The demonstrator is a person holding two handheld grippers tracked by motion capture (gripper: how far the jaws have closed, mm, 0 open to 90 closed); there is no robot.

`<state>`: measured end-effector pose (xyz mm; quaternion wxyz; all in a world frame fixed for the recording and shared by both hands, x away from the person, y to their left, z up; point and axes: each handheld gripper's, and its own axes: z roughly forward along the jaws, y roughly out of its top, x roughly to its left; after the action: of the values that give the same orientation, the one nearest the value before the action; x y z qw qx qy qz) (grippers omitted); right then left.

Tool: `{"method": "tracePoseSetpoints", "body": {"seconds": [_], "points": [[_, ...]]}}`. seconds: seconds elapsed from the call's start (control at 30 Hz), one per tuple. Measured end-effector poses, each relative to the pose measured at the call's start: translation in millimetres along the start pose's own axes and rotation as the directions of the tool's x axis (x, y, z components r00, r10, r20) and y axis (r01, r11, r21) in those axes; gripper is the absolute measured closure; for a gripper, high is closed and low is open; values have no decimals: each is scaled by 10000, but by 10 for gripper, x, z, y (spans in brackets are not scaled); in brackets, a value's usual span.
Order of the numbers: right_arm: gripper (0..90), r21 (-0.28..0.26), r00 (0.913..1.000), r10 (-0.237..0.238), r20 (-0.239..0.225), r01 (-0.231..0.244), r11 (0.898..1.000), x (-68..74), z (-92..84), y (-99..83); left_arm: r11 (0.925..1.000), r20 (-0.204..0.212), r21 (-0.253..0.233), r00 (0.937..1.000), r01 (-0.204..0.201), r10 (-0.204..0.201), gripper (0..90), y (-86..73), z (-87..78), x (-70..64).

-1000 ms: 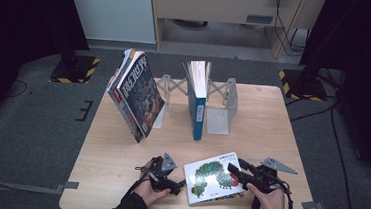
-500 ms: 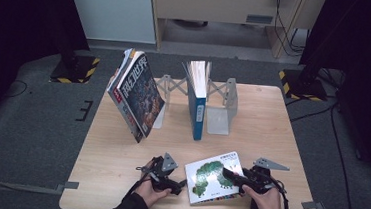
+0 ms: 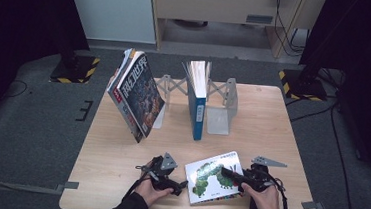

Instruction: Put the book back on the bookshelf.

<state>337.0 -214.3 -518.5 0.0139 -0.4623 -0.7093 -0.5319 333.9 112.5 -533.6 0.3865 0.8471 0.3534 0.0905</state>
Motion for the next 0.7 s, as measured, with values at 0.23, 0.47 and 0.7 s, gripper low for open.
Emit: {"method": "tracePoseSetpoints", "body": {"seconds": [0.23,0.47,0.7], "points": [[712,-228,9998,89,-160,-93,9997,9,-18,18,9975,1129,-427,9922,570,-519,125,24,-14,-44],[773,-526,9989,182,-437,-205,9984,26,-41,39,9970,1570,-617,9869,469,-367,141,46,-4,-112],[830,-1084,9948,-9,-1019,-102,9941,55,-98,92,9966,2003,-517,9783,641,-525,128,43,61,-175]]}}
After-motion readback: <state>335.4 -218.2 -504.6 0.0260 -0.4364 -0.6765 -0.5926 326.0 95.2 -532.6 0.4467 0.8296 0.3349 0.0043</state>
